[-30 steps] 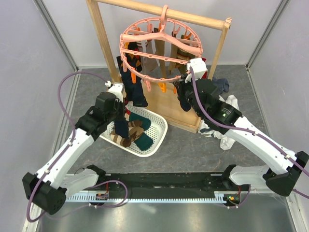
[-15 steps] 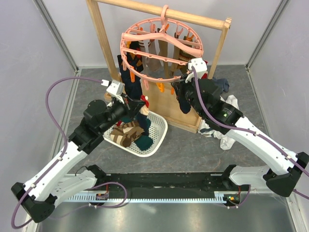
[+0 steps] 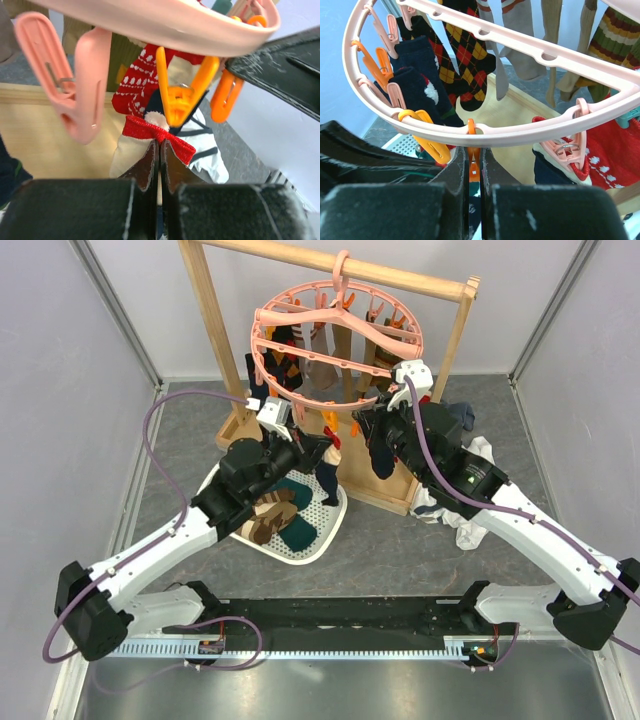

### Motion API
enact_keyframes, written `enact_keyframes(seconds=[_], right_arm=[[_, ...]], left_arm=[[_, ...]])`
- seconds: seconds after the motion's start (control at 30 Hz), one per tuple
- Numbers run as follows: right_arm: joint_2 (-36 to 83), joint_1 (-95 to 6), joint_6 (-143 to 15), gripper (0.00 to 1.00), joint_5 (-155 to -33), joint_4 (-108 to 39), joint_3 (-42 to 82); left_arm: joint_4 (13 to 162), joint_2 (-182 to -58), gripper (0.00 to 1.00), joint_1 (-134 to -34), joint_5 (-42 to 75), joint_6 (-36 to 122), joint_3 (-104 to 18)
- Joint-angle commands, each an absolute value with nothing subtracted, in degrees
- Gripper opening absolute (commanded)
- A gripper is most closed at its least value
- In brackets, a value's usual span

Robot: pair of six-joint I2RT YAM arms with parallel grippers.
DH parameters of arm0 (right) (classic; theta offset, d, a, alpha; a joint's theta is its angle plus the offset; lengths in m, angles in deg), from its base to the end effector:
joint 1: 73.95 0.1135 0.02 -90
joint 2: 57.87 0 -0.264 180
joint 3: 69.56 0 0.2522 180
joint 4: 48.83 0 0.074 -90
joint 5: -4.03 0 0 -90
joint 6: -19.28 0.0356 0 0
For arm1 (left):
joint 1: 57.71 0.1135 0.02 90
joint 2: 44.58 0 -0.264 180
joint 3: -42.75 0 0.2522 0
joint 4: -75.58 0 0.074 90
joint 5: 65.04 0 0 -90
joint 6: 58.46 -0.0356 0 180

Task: Clip the socks to the hanger
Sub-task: Clamp the sock onto the hanger.

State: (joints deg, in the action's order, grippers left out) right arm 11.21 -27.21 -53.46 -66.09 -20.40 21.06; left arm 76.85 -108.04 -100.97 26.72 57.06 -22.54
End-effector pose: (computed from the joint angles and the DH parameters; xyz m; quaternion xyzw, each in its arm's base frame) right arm 0.1918 0.1862 0.4398 -0.0768 0.7420 0.2367 0.6225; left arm 0.1928 -0.1799 0.3588 0.0977 0.6968 -0.3924 0.5924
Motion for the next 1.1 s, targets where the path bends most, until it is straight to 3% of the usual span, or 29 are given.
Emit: enact_keyframes(seconds=[0.0, 1.07], right_arm=[[10.2, -27.4, -51.6, 0.0, -67.9, -18.8, 22.2], [9.8, -28.6, -49.3, 0.0, -71.5, -21.4, 19.9]], left_arm=[[67.4, -110.7, 0.02, -101.9, 30.0, 60.5, -23.6], [62.2, -114.2, 0.02, -103.9, 32.9, 69.2, -25.0]])
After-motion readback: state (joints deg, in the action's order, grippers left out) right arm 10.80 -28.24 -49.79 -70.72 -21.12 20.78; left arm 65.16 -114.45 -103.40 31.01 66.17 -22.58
